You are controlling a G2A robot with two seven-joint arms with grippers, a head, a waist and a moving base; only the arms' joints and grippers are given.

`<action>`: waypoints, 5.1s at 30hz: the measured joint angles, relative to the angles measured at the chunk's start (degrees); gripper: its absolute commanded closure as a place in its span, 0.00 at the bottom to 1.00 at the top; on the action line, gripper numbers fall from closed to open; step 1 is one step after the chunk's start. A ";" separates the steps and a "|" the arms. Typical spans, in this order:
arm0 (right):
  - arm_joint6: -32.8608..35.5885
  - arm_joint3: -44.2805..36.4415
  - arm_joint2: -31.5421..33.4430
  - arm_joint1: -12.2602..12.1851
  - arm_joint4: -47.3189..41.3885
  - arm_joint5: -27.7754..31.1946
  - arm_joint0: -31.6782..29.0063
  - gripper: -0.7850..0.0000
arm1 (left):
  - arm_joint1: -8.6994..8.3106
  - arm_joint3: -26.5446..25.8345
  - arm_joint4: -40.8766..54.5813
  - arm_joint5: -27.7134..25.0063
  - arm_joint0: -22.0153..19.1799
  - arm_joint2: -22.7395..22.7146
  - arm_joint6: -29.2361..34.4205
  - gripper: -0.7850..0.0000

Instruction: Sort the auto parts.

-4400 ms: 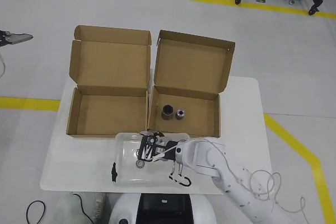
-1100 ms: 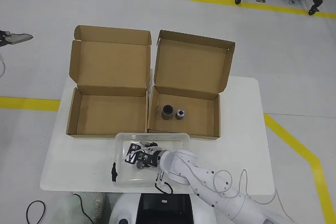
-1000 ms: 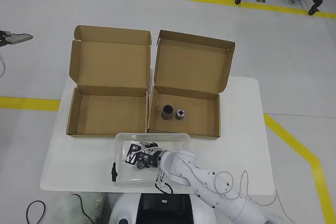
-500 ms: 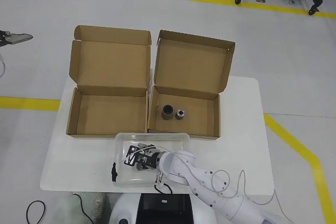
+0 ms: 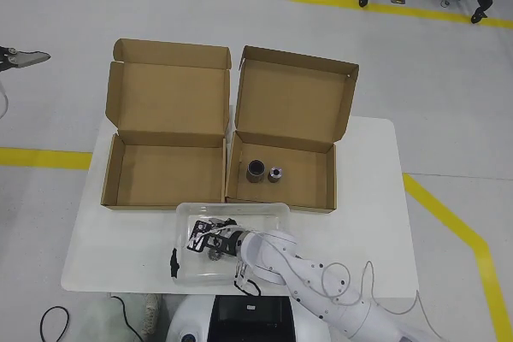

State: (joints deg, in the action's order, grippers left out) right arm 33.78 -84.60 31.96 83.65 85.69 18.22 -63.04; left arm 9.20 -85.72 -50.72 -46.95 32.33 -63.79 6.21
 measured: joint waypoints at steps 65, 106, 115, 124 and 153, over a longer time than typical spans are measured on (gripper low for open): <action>-47.86 -7.65 13.34 0.63 -9.80 16.77 21.83 1.00 | 0.00 0.00 0.00 0.00 0.00 0.00 0.00 0.00; -33.73 -4.56 8.94 1.78 -1.22 13.19 16.09 1.00 | 0.00 0.00 0.00 0.00 0.00 0.00 0.00 0.00; -26.66 5.69 3.57 4.75 -3.66 11.52 20.50 1.00 | 0.00 0.00 0.00 0.00 0.00 0.00 0.00 0.00; -14.08 14.37 -2.67 9.35 -5.24 9.79 27.09 1.00 | 0.00 0.00 0.00 0.00 0.00 0.00 0.00 0.00; -12.85 48.32 -12.07 25.36 -10.77 9.96 37.09 1.00 | 0.00 0.00 0.00 0.00 0.00 0.00 0.00 0.00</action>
State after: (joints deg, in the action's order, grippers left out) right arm 20.93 -36.28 19.89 109.01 74.91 28.18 -25.95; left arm 9.20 -85.72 -50.72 -46.95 32.33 -63.79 6.21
